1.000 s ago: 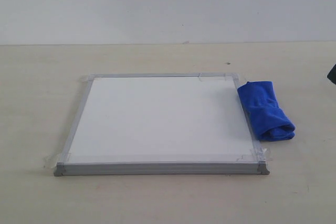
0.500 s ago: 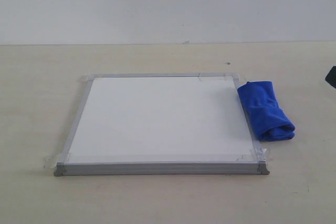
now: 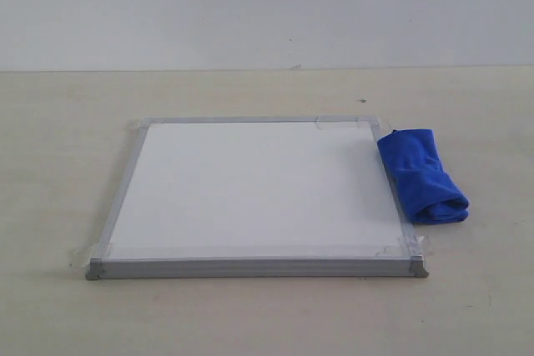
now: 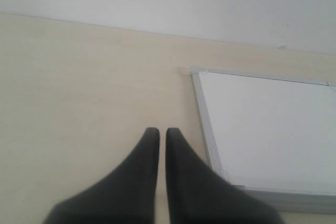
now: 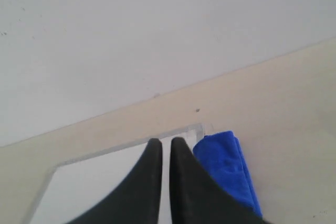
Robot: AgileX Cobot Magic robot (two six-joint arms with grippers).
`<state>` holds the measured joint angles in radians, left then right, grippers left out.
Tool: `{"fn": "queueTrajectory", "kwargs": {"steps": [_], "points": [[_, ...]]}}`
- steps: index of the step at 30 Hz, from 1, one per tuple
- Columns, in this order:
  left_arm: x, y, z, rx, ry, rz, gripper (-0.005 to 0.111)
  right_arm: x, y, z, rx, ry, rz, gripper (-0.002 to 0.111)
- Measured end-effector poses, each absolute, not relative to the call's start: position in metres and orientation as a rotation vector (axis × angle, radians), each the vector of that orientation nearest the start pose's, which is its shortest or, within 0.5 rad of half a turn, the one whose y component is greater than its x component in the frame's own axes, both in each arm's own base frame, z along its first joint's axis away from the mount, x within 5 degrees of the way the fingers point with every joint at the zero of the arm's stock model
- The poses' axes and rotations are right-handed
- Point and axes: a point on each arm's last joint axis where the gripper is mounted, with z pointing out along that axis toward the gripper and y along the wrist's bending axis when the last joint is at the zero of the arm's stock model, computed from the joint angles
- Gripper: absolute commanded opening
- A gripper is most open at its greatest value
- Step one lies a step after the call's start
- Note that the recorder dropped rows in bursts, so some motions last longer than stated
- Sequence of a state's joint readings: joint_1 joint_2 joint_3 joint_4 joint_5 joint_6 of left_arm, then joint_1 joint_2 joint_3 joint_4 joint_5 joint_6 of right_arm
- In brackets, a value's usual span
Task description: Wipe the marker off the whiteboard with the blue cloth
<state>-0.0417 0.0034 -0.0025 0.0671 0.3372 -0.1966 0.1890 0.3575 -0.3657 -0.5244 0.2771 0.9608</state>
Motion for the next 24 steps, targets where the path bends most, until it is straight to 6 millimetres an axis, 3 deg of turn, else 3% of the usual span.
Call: {"fn": "queueTrajectory", "kwargs": {"steps": [8,17,24], "points": [[0.054,0.000,0.183,-0.099,1.819,-0.104,0.004,0.059,-0.003,0.287,0.323,1.601,0.354,0.001],[0.054,0.000,0.183,-0.099,1.819,-0.104,0.004,0.053,0.004,0.242,0.221,1.516,0.428,0.001],[0.054,0.000,0.183,-0.099,1.819,-0.104,0.004,0.056,0.007,0.212,0.155,1.522,0.369,0.001]]}}
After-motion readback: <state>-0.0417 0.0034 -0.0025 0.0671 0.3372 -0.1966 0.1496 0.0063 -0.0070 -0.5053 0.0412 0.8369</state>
